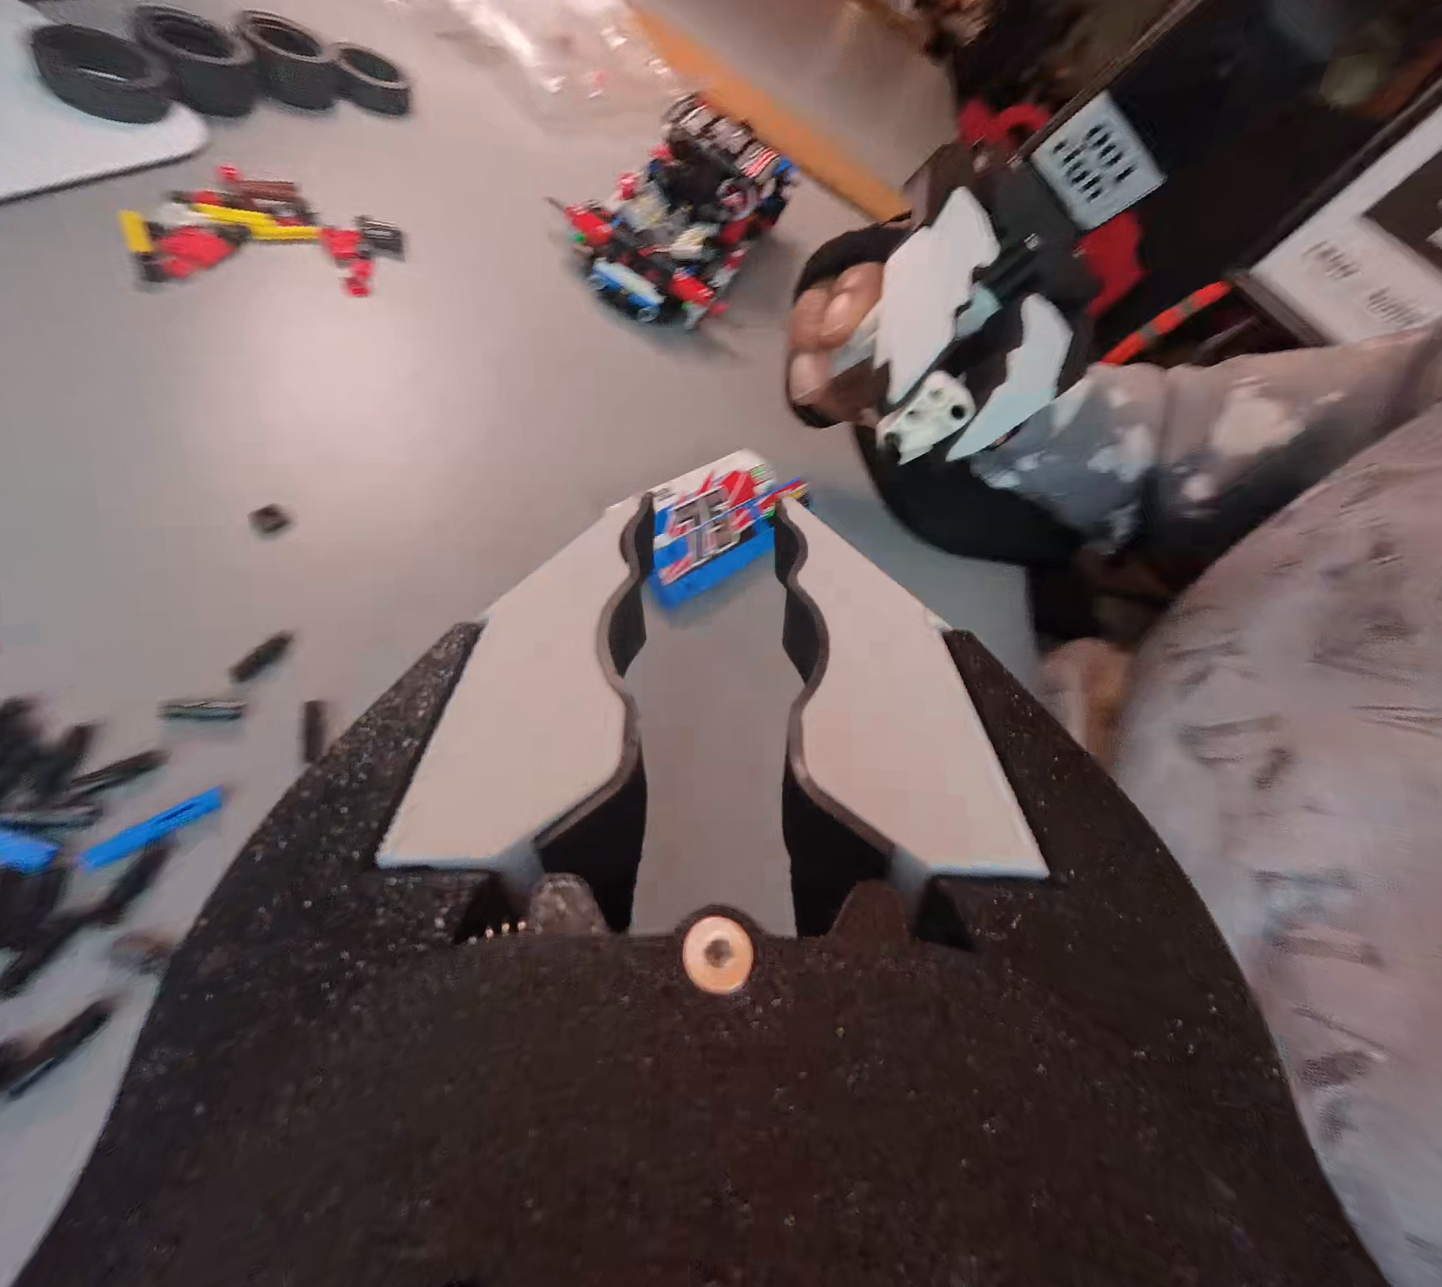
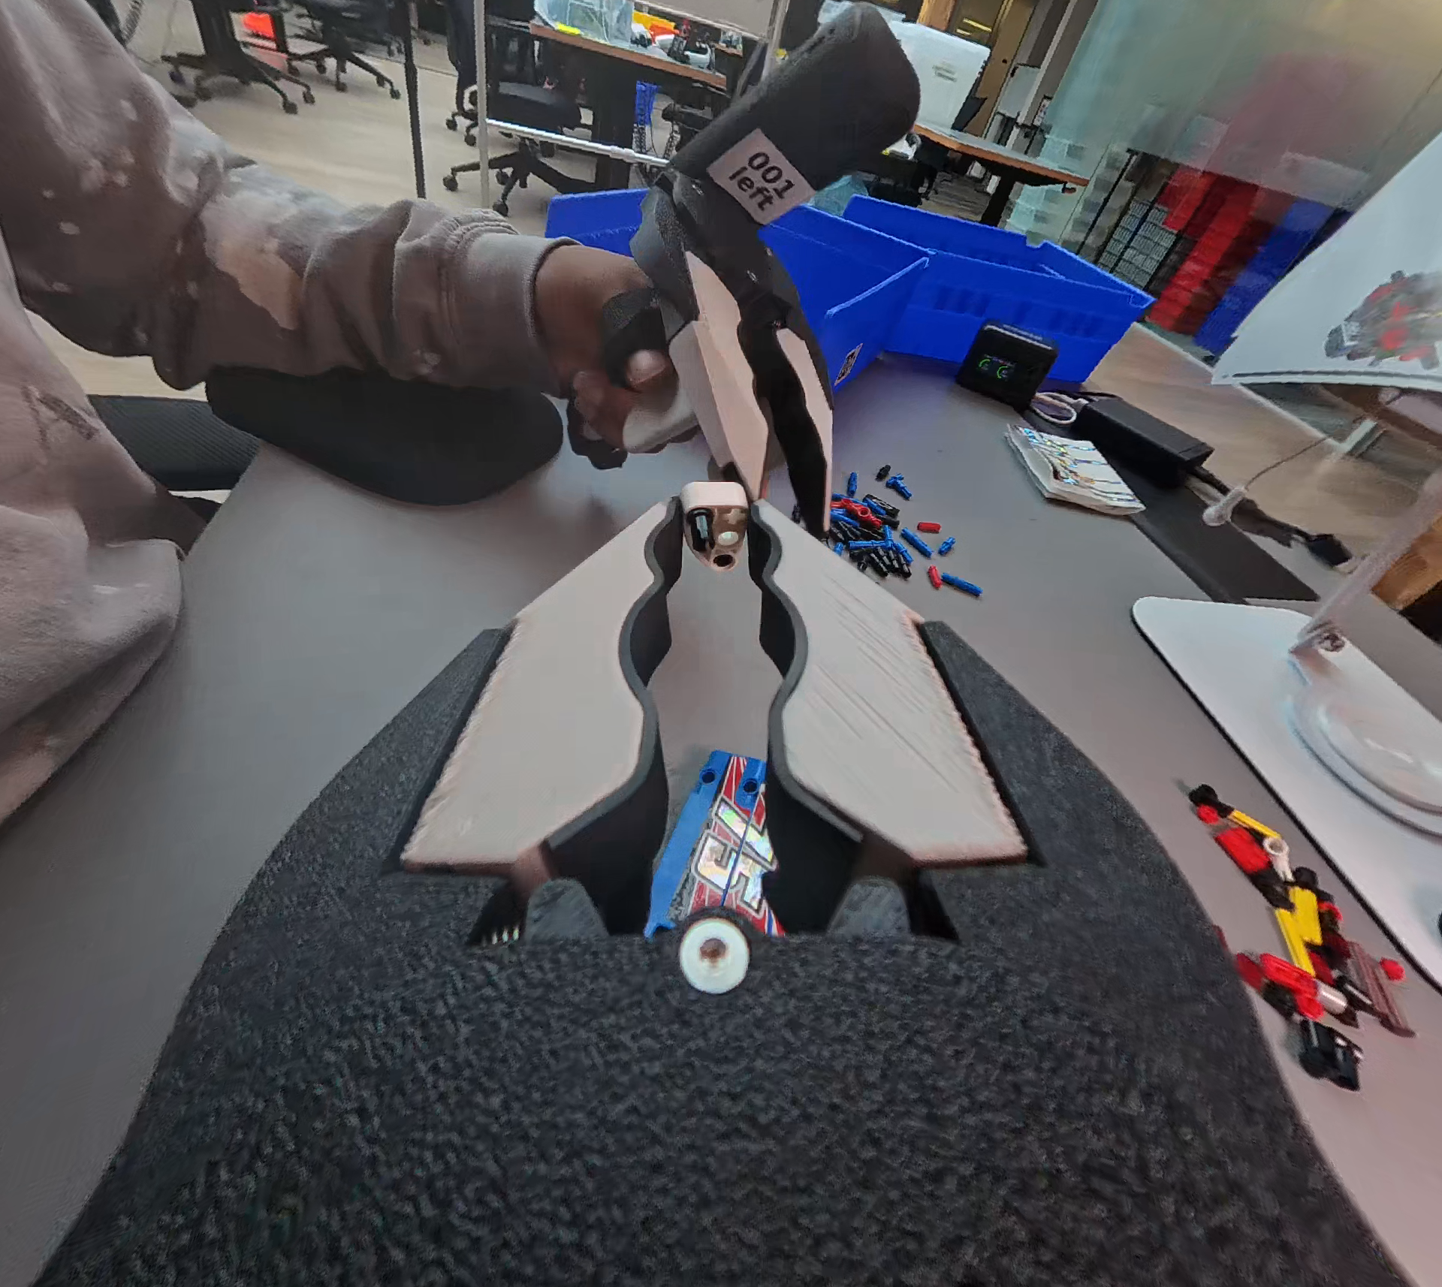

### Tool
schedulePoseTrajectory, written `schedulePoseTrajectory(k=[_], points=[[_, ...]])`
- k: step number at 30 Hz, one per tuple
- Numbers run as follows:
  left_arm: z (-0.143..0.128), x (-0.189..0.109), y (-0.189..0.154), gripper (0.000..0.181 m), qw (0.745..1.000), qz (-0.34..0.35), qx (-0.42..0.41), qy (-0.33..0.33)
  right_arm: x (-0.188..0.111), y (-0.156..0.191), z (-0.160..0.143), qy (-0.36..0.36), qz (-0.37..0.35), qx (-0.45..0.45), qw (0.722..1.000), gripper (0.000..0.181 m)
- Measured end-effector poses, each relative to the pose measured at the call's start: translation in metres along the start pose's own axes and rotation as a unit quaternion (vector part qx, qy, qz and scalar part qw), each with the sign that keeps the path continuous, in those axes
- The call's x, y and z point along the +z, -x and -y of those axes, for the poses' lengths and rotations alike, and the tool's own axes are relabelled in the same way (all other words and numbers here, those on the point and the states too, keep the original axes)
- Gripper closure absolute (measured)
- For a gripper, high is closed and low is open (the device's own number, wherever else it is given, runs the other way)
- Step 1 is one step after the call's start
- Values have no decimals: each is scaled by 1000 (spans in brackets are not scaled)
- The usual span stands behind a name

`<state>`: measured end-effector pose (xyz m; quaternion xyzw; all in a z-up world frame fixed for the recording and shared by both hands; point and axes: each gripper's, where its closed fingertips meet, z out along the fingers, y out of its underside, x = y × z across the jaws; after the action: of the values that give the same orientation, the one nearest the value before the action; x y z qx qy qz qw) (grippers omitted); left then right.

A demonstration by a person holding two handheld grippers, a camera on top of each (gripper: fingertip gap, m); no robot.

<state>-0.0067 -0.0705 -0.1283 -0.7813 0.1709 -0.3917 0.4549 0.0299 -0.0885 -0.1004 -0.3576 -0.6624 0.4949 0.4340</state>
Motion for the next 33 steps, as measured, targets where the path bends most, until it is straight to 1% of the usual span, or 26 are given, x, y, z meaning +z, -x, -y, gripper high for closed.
schedulePoseTrajectory(k=[2, 4, 5, 9, 15, 17, 18, 21, 25, 28, 31, 32, 33], points=[[2, 8, -25, 154, 997, -75, -25, -9, 3, 2, 0, 6, -9, -28, 1000, 165], [0, 14, -39, 159, 993, -111, -29, -9, 6, 5, -1, 13, -15, -50, 999, 165], [-1, 16, -42, 166, 992, -120, -29, -7, 6, 5, -3, 17, -17, -58, 998, 165], [-3, 19, -44, 178, 991, -127, -31, -5, 7, 7, -5, 25, -21, -77, 997, 165], [-2, 17, -47, 179, 992, -127, -22, -1, 8, 8, -2, 19, -28, -91, 995, 165], [-1, 15, -53, 179, 989, -146, -26, -1, 9, 10, -6, 31, -27, -103, 994, 164], [-1, 15, -56, 179, 987, -156, -28, -1, 10, 11, -10, 42, -24, -113, 992, 169], [-4, 16, -61, 179, 987, -157, -10, 12, 8, 15, -9, 41, -12, -118, 992, 171], [-4, 14, -60, 179, 990, -138, 19, 24, 8, 14, -11, 59, -12, -126, 990, 172], [-3, 12, -56, 180, 992, -121, 25, 27, 6, 11, -14, 65, -12, -116, 991, 172], [3, -7, -28, 180, 997, -70, 16, 9, -11, -6, -9, 48, -33, -92, 994, 172], [3, -14, -14, 180, 999, -36, 20, 8, -15, -11, -8, 48, -41, -88, 994, 172], [1, -20, 6, 180, 999, 24, 39, 20, -16, -15, -10, 53, -47, -83, 994, 172]])
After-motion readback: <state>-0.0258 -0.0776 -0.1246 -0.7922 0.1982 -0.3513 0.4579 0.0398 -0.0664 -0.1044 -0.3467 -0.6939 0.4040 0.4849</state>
